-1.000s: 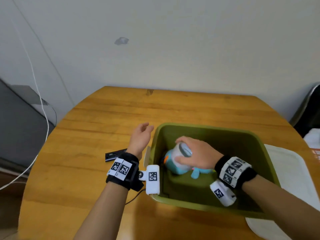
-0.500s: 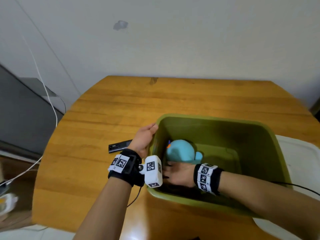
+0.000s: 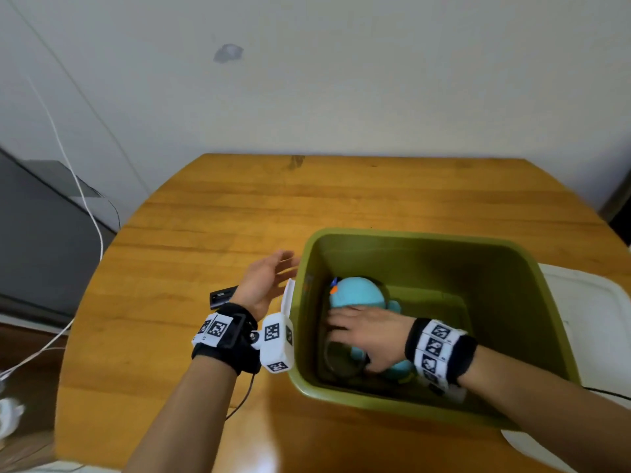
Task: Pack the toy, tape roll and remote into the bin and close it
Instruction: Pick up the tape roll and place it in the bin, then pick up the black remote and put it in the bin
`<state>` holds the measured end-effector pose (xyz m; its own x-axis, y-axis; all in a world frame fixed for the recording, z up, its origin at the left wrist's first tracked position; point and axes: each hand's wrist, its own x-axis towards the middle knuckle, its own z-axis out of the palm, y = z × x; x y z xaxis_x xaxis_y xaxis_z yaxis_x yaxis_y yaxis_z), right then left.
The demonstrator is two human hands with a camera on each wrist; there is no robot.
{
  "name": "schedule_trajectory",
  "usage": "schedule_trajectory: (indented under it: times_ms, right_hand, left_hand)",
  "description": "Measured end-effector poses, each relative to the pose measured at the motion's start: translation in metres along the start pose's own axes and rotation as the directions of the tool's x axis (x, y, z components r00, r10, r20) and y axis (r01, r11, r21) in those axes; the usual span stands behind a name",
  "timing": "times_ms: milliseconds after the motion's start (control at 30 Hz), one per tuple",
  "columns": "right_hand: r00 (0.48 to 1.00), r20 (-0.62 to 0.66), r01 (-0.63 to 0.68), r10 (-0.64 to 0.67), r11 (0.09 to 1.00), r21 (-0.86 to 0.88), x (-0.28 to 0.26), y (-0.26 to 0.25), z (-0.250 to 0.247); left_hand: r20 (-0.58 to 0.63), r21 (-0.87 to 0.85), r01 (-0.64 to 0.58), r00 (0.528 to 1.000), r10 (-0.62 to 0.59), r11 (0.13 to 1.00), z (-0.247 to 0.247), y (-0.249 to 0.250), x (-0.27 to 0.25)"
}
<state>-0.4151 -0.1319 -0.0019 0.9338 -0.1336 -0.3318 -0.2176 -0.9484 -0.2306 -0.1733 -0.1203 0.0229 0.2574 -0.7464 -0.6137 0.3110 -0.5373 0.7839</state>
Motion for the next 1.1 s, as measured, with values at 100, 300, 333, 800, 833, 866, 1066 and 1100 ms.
schedule_trajectory:
  times_ms: [100,300,333,800,833,866,1066,1100]
  right_hand:
    - [0.987,-0.067,-0.142,0.147,0.987,0.071,-0.029,0.006,-0.025]
    - [0.886,-0.288,-0.291,0.364,0.919,0.265,-0.063,0.015,-0.052]
    - [0.867,-0.312,-0.304,0.389,0.908,0.287,-0.064,0.016,-0.054]
    - [0.72,-0.43,-0.331,0.545,0.814,0.477,-0.03,0.03,-0.084]
    - [0.709,-0.434,-0.327,0.555,0.805,0.495,-0.029,0.03,-0.085]
    - [0.696,-0.436,-0.321,0.571,0.79,0.522,-0.028,0.03,-0.088]
    - [0.572,-0.446,-0.094,0.688,0.596,0.797,-0.025,0.012,-0.123]
    - [0.558,-0.452,-0.021,0.696,0.556,0.831,-0.024,0.007,-0.131]
  left_hand:
    - [-0.206,0.046,-0.075,0.975,0.083,0.996,-0.032,-0.01,0.025]
    - [-0.349,0.509,0.068,0.928,0.134,0.858,-0.084,-0.034,0.078]
    - [-0.313,0.597,0.107,0.944,0.109,0.795,-0.089,-0.037,0.082]
    - [-0.143,0.925,0.015,0.94,0.311,0.381,-0.099,-0.028,0.076]
    - [-0.163,0.864,-0.026,0.93,0.328,0.502,-0.099,-0.016,0.071]
    - [-0.187,0.788,-0.072,0.918,0.349,0.612,-0.098,-0.002,0.064]
    - [-0.037,0.333,-0.38,0.909,0.415,0.863,-0.042,0.105,-0.012]
    - [0.028,0.277,-0.414,0.905,0.424,0.867,-0.026,0.117,-0.029]
